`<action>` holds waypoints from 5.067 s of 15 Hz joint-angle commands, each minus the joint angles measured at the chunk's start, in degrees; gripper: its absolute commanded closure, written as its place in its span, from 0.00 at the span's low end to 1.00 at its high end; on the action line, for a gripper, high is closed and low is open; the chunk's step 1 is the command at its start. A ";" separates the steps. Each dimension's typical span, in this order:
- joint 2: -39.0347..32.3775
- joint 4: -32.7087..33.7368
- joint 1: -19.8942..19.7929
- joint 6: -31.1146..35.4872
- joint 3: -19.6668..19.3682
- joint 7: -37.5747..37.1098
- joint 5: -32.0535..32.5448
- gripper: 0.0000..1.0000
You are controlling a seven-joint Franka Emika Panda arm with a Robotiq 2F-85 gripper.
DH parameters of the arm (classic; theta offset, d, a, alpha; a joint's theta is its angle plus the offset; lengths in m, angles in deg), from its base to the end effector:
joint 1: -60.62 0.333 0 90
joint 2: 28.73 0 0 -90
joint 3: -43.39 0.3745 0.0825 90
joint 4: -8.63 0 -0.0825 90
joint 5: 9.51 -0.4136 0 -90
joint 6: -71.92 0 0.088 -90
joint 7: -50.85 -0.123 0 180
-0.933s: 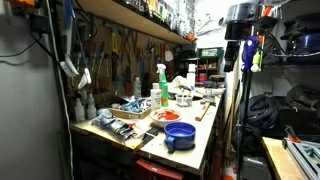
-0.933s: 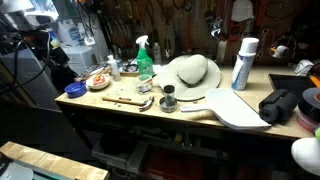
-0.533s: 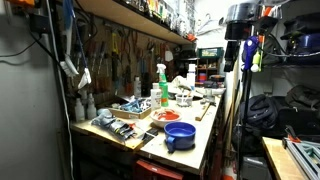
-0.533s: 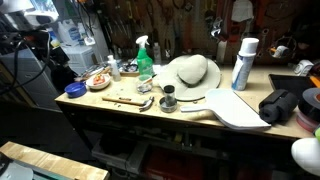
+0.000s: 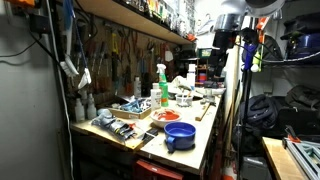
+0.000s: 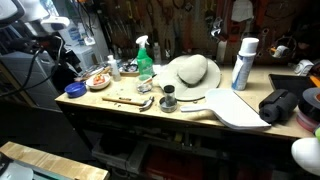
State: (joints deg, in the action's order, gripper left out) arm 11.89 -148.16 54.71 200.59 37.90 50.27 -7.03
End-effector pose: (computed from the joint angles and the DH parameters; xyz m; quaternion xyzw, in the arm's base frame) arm 0.3323 -0.0690 0.4605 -0.9905 0.0841 -0.1087 0.0037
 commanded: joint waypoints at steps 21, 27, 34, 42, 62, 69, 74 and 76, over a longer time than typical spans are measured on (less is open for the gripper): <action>-17.89 10.13 -9.88 3.91 0.46 -15.64 4.21 0.00; -20.43 12.52 -13.08 3.96 -3.44 -18.20 2.20 0.00; -31.56 21.57 -13.79 8.63 -2.51 -33.14 -0.34 0.00; -48.05 36.55 -11.64 15.04 -6.73 -58.30 11.99 0.00; -63.50 49.39 -3.64 13.65 -14.26 -65.78 10.35 0.44; -66.19 52.15 -2.61 13.48 -15.61 -65.55 11.12 0.59; -67.35 52.65 -2.07 13.28 -15.96 -65.30 11.05 0.56; -67.56 52.52 -1.92 13.26 -16.09 -65.23 10.94 0.53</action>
State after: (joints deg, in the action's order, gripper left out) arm -54.80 -96.33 51.75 215.35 22.91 -14.38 3.45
